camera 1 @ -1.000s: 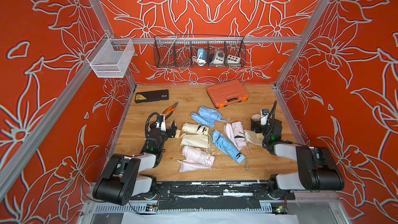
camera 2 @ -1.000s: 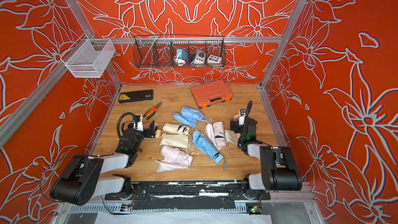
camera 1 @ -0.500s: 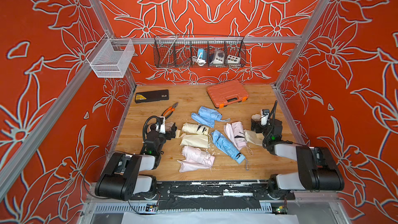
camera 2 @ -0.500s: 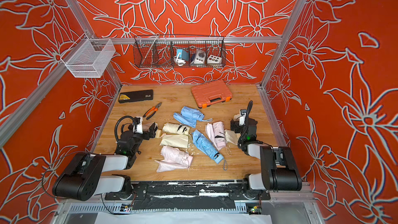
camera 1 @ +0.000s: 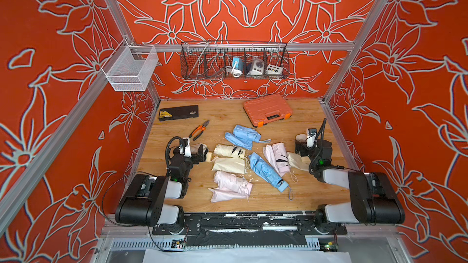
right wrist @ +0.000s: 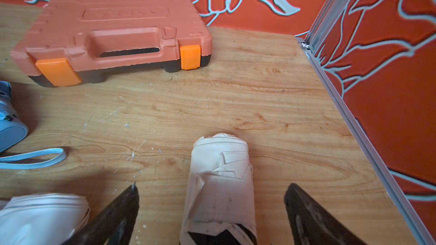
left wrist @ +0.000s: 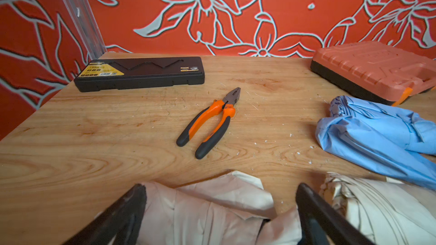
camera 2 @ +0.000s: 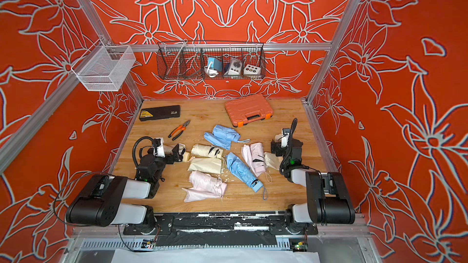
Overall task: Take umbrellas out of sleeves
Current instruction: Reset both arms
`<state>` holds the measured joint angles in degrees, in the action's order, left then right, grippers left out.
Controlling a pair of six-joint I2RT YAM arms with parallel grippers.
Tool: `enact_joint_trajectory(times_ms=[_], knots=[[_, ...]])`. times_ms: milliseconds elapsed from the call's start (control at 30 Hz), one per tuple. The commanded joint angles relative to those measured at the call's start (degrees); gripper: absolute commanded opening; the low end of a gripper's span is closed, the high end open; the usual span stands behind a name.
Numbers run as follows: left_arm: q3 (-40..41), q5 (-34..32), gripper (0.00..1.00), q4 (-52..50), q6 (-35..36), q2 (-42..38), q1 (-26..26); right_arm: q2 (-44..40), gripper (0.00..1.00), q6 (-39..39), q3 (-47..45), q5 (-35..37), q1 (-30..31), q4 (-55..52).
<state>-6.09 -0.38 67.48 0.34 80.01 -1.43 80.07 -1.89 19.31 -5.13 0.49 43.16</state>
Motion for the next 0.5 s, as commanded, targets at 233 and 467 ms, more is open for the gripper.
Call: enact_joint_trajectory(times_ms=[233, 467], knots=[[-0.2, -1.8, 0.97, 3.8, -0.5, 1.1, 0.2, -2.3, 0.98, -0.2, -6.9, 1.1, -0.4, 10.2], [-0.2, -2.1, 0.97, 4.1, -0.3, 1.1, -0.1, 1.0, 0.98, 0.8, 0.2, 3.6, -0.3, 0.7]])
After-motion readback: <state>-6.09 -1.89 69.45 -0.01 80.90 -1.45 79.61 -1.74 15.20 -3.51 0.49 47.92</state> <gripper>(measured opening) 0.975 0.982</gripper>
